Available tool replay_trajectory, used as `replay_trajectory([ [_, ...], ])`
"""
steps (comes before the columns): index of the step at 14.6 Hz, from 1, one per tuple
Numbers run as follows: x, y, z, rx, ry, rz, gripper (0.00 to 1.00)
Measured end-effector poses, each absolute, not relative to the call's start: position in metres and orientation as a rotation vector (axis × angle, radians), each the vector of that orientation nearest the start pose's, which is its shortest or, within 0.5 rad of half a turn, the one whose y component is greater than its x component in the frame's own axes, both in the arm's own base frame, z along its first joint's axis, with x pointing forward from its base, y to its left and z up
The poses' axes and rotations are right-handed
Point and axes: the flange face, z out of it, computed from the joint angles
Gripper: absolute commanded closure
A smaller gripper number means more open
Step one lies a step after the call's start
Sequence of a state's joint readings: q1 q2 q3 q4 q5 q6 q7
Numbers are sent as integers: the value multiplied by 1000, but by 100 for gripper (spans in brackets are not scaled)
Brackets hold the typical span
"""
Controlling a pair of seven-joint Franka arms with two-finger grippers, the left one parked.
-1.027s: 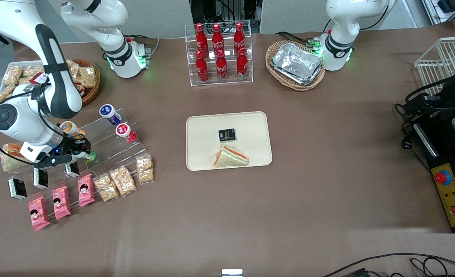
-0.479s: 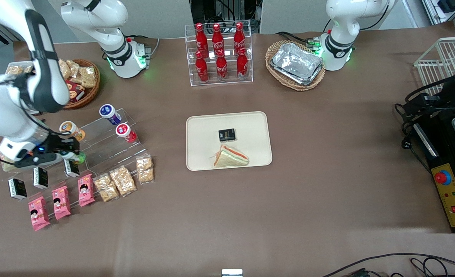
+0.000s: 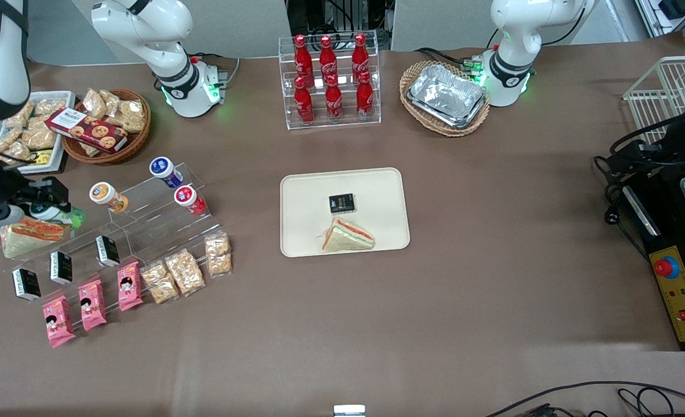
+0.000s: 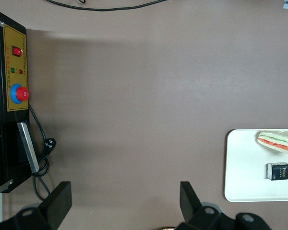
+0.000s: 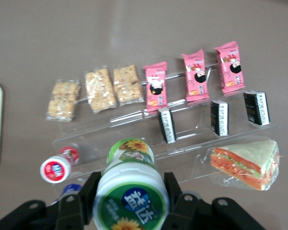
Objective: Place green gum on tray
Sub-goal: 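Lift the green gum tub and carry it over the cream tray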
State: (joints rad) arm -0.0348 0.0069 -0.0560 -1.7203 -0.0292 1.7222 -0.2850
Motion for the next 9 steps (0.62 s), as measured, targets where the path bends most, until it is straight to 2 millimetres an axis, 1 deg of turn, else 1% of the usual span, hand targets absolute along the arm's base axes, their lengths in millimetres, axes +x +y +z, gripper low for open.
replay_trajectory([
  [1,561,-39,570,-3154,-297,29,71],
  [3,559,-1,578,-3157,-243,67,71],
  [4,557,24,581,-3161,-209,81,71],
  [6,550,80,582,-3170,-139,91,71],
  [8,540,133,578,-3179,-79,107,71],
  [9,536,155,574,-3182,-58,117,71],
])
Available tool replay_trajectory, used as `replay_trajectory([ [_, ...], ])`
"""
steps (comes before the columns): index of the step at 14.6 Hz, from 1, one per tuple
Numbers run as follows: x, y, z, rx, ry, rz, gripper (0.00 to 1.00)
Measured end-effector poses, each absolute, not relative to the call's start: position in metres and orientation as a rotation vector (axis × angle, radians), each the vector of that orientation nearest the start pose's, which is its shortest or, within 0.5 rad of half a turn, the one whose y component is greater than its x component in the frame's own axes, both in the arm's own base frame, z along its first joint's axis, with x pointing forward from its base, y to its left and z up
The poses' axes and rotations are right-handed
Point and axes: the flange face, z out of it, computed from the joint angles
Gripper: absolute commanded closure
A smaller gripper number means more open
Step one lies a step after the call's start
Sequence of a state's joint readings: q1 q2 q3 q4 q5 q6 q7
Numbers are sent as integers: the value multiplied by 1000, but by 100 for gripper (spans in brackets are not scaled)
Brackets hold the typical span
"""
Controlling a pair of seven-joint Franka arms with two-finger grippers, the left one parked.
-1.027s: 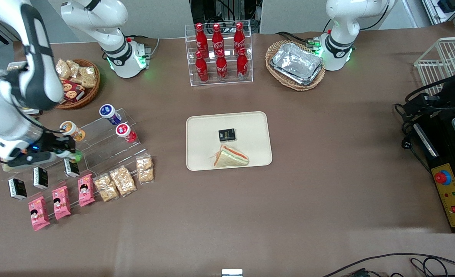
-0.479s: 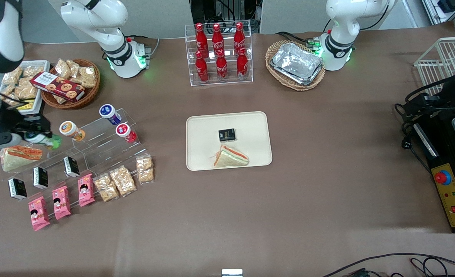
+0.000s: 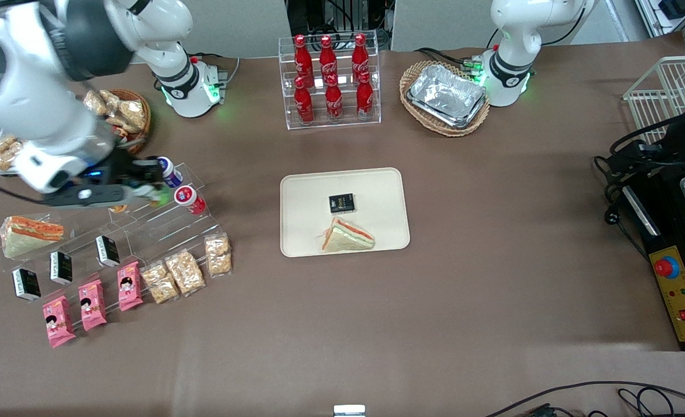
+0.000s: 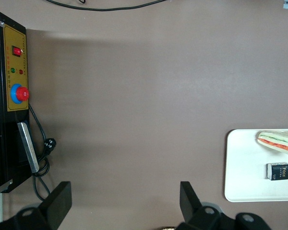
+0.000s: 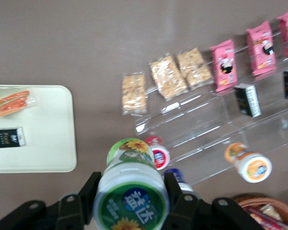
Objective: Place green gum on tray
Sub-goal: 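Lift the green gum tub and carry it over the cream tray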
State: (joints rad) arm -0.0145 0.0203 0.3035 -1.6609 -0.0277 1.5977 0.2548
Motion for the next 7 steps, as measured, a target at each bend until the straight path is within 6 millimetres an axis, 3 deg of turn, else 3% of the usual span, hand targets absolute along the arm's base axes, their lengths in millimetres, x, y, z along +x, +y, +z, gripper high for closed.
replay_trajectory([
  [4,529,215,539,-3185,-2,180,71],
  [7,520,265,499,-3178,23,164,71],
])
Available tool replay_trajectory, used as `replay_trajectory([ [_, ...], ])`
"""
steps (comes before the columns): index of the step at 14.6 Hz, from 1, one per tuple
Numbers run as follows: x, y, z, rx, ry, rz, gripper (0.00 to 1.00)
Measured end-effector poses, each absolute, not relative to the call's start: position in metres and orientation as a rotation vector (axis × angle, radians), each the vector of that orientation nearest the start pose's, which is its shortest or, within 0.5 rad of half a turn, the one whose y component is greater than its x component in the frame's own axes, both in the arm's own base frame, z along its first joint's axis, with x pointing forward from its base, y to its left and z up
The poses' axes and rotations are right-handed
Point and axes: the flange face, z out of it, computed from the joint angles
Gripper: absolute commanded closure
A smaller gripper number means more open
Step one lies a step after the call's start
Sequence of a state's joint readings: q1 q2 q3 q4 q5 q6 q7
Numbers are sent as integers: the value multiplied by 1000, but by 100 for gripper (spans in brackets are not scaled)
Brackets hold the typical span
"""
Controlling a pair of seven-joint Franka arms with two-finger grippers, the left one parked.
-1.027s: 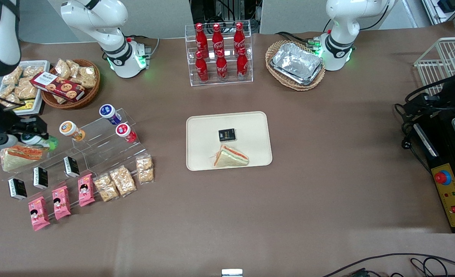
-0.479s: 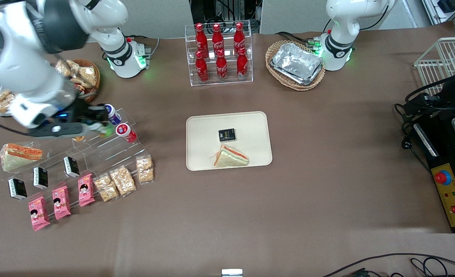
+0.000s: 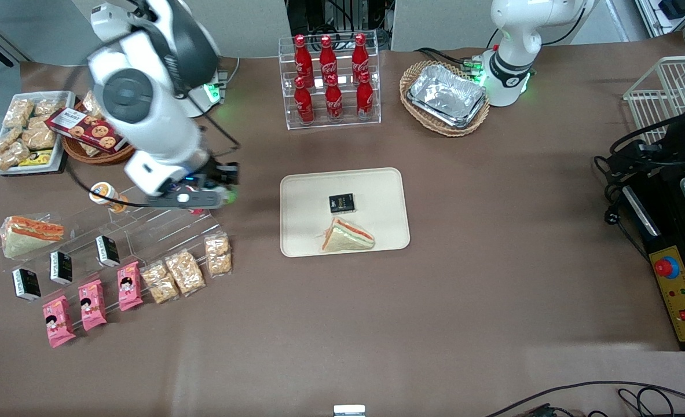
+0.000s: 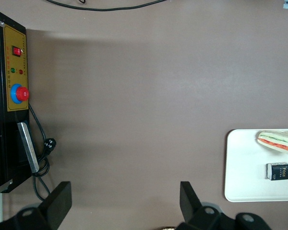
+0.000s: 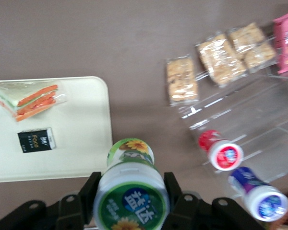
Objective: Place green gum on tray
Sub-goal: 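Lift the green gum tub and carry it over the cream tray, then lower the tub onto the tray beside the black tissue pack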
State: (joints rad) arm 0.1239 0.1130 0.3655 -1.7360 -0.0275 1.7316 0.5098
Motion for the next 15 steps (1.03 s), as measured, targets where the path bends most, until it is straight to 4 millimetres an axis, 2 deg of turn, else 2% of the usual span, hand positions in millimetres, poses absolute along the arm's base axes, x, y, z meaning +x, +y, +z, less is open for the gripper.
replay_trajectory([
  [4,494,324,421,-3150,72,114,71],
  [6,480,348,378,-3144,91,95,71],
  [8,466,366,343,-3159,99,93,71],
  [11,453,385,314,-3173,114,111,71],
  [15,436,394,279,-3165,121,131,71],
])
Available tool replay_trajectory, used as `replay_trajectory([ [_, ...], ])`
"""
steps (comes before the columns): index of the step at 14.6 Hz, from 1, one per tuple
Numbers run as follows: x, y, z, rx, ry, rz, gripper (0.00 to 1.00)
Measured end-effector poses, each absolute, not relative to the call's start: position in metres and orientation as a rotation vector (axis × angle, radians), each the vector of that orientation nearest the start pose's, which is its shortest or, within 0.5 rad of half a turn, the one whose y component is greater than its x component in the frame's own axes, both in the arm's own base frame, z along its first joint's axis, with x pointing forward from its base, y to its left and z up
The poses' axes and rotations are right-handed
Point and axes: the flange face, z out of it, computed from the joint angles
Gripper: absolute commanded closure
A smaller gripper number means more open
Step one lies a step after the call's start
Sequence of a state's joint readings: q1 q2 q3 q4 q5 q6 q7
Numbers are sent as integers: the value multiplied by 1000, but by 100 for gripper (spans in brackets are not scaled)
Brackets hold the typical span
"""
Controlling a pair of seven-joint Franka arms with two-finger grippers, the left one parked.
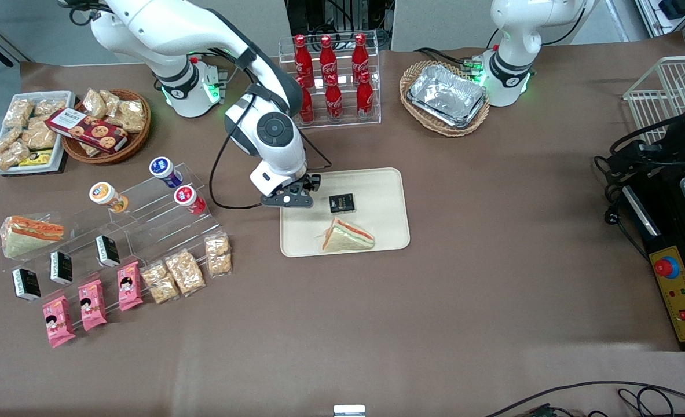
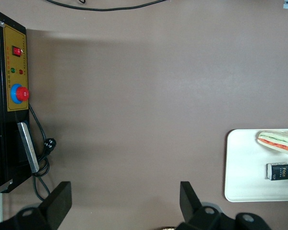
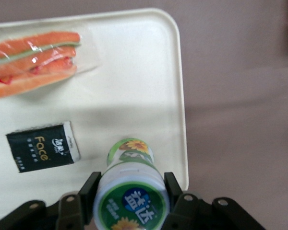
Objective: Place green gum on tray
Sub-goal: 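Lower the tub onto the tray beside the black tissue pack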
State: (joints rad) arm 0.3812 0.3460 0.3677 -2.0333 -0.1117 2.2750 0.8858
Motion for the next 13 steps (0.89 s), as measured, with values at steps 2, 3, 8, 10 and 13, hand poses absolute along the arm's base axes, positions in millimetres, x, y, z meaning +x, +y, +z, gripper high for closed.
replay_trajectory([
  [2,425,392,259,-3161,111,139,71],
  [3,419,390,250,-3162,108,147,70],
  [8,409,383,228,-3181,105,187,58],
  [10,409,384,223,-3176,110,189,3],
  [13,409,383,222,-3176,138,191,1],
])
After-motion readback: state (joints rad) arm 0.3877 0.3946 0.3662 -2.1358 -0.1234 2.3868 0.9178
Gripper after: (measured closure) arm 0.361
